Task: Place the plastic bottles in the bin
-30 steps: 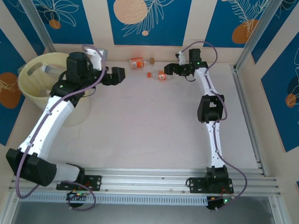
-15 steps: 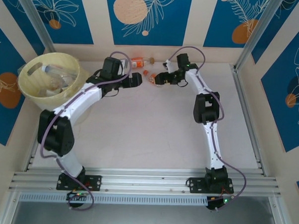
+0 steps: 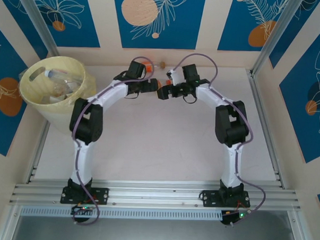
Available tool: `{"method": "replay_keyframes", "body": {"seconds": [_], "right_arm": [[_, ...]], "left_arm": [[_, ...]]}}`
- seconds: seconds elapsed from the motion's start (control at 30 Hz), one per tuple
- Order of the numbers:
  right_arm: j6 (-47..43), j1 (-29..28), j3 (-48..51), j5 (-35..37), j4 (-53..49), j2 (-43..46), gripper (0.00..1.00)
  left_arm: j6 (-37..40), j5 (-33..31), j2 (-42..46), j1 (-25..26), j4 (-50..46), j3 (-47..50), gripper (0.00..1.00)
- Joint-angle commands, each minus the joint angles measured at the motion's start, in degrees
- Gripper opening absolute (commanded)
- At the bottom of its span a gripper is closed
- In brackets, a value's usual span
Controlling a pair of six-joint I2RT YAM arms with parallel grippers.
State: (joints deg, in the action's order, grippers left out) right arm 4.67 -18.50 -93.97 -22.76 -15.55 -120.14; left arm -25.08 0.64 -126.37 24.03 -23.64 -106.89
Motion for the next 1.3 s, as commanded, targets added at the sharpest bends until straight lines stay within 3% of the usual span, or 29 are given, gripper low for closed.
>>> {"method": "replay_keyframes", "body": {"seconds": [0.0, 0.1, 0.17, 0.27, 0.47, 0.67, 0.97, 1.27], "right_arm": [[10.18, 2.28, 7.69, 1.50, 14.77, 6.29, 0.94], [13.01, 3.63, 11.96, 0.71, 17.21, 8.91, 0.94], [13.01, 3.86, 13.51, 1.16, 17.31, 9.86, 0.94], [14.14, 3.85, 15.15, 2.76, 17.97, 10.45, 0.95], [27.71, 4.38, 11.30, 8.28, 18.28, 4.45, 0.96], [36.53, 4.45, 1.07, 6.92, 15.50, -4.91, 0.96], [41.98, 4.04, -0.86, 5.74, 18.59, -8.71, 0.97], [49.25, 4.03, -1.20, 0.96, 22.43, -10.83, 0.97]], "left_arm": [[17.00, -3.94, -8.52, 0.58, -7.17, -11.98, 1.00], [26.65, -5.03, -14.23, 0.34, -8.45, -20.55, 1.00], [28.75, -4.31, -16.66, -0.48, -7.67, -24.23, 1.00], [27.56, -0.42, -20.83, -2.27, -9.30, -31.78, 1.00], [21.40, 13.28, -28.95, -4.56, -10.24, -43.68, 1.00], [24.12, 14.40, -33.14, -4.66, -9.76, -46.66, 1.00], [24.11, 29.36, -35.31, -5.23, -14.21, -50.42, 1.00], [32.09, 25.55, -33.49, -2.18, -28.72, -50.29, 0.99]]}}
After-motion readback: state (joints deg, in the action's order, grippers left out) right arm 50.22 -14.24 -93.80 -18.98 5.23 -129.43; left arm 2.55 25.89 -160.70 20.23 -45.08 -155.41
